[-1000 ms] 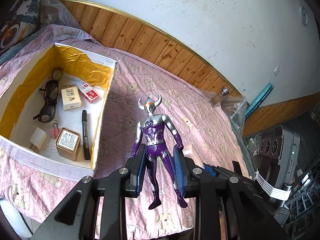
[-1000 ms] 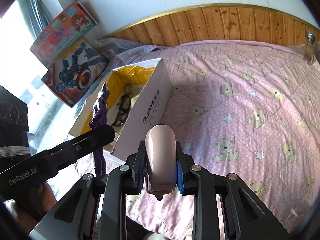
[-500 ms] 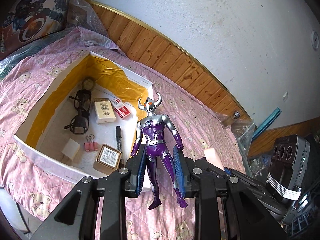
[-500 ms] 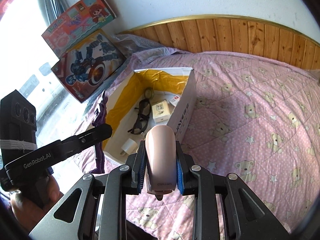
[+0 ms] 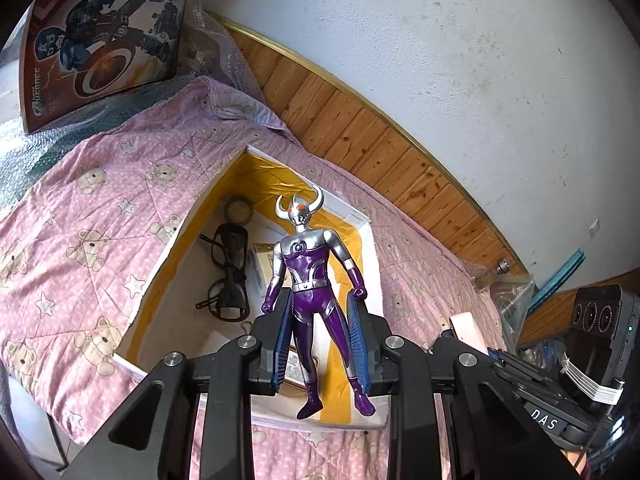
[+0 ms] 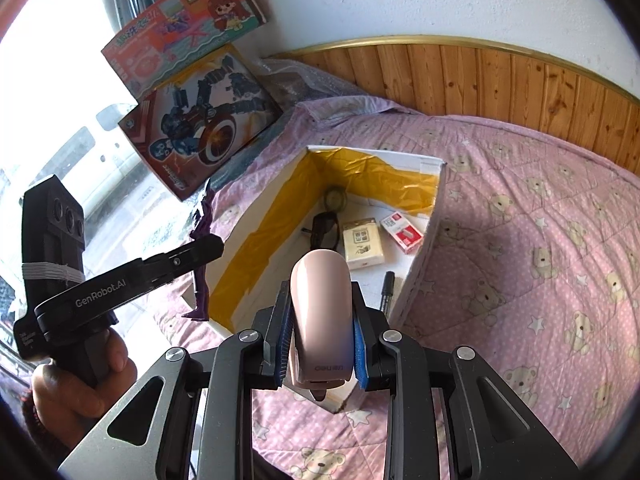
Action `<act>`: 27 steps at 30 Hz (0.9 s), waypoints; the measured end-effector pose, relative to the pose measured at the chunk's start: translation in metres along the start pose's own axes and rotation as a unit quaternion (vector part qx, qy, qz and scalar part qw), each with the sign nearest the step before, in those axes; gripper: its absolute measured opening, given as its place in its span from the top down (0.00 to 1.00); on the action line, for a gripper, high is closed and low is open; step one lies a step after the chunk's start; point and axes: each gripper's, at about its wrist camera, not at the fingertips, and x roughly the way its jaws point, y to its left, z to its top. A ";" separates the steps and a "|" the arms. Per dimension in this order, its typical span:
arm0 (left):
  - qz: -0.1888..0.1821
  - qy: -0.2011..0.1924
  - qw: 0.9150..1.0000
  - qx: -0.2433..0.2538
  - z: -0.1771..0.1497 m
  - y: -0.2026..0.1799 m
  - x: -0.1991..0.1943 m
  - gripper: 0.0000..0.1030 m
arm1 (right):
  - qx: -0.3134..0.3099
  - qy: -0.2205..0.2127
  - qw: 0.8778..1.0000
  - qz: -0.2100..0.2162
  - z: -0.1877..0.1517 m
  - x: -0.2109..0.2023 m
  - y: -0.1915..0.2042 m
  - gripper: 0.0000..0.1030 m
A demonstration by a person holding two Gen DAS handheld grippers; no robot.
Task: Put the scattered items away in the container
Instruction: 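Carry action figure and stapler into the white box and open both tools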
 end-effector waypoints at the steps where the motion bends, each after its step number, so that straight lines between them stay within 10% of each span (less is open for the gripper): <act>1: 0.006 -0.001 1.000 -0.001 0.002 0.004 0.001 0.73 | -0.001 0.003 1.000 0.003 0.002 0.005 0.001 0.75; 19: 0.084 0.065 0.991 0.082 0.013 0.032 0.058 0.72 | 0.011 0.073 0.997 -0.007 0.055 0.112 -0.021 0.71; 22: 0.105 0.070 0.991 0.049 0.015 0.047 0.065 0.65 | 0.016 0.085 0.996 -0.021 0.059 0.129 -0.029 0.54; 27: 0.084 0.066 0.994 0.013 0.015 0.063 0.060 0.53 | 0.033 0.090 0.995 -0.016 0.058 0.133 -0.040 0.54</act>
